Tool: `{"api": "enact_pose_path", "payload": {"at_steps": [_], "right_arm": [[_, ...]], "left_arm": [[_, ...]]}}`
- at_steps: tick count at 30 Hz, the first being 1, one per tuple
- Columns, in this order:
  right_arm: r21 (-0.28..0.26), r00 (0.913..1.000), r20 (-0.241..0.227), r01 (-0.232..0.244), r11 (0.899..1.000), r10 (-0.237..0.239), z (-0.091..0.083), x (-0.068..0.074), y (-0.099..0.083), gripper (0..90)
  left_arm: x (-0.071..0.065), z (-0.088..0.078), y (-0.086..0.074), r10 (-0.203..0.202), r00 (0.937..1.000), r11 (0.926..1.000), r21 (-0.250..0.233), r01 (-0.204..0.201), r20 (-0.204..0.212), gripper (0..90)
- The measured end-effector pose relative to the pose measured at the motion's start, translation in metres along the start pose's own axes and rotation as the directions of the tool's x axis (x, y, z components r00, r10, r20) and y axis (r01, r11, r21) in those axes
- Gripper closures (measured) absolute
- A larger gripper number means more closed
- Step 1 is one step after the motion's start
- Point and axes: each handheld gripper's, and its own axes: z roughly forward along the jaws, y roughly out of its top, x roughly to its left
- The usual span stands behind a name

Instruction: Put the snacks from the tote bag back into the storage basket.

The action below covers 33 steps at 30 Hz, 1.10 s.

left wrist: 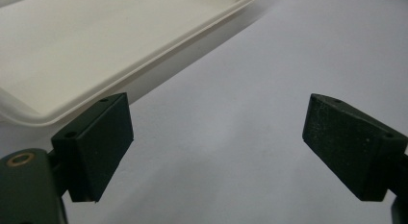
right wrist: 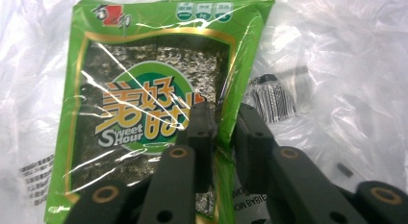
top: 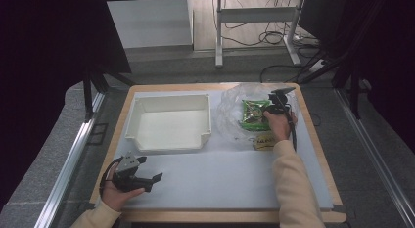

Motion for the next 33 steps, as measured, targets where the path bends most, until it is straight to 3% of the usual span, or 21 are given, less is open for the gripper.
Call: {"api": "enact_pose_path", "payload": {"at_steps": [4, 11, 18, 19, 26, 33], "right_arm": [[-0.004, 0.9987, 0.035, 0.037, 0.999, -0.037, 0.000, 0.005, 0.000, 84.3], [-0.002, 0.9974, 0.038, 0.061, 0.998, -0.061, -0.001, 0.007, 0.001, 87.9], [0.003, 0.9994, -0.017, 0.031, 1.000, -0.031, -0.004, 0.001, 0.002, 89.1], [0.008, 0.9988, -0.041, 0.026, 1.000, -0.026, -0.004, 0.000, 0.002, 89.2], [-0.002, 0.9952, -0.097, 0.014, 1.000, -0.014, -0.014, -0.005, 0.002, 89.7], [-0.032, 0.9927, -0.118, 0.019, 0.999, -0.023, -0.027, -0.010, 0.003, 89.9]], "left_arm": [[0.000, 0.000, 0.000, 0.000, 1.0000, 1.0000, 0.000, 0.000, 0.001, 10.4], [0.001, 0.000, 0.000, -0.001, 1.0000, 1.0000, -0.001, 0.001, 0.001, 10.4], [0.001, -0.001, 0.000, -0.003, 1.0000, 1.0000, -0.002, 0.003, 0.000, 10.4], [0.001, -0.001, 0.000, -0.003, 1.0000, 1.0000, -0.003, 0.003, 0.001, 10.4], [0.001, -0.001, 0.000, -0.005, 1.0000, 1.0000, -0.004, 0.005, 0.002, 10.4], [0.001, -0.001, 0.000, -0.008, 1.0000, 1.0000, -0.005, 0.008, 0.003, 10.4]]}}
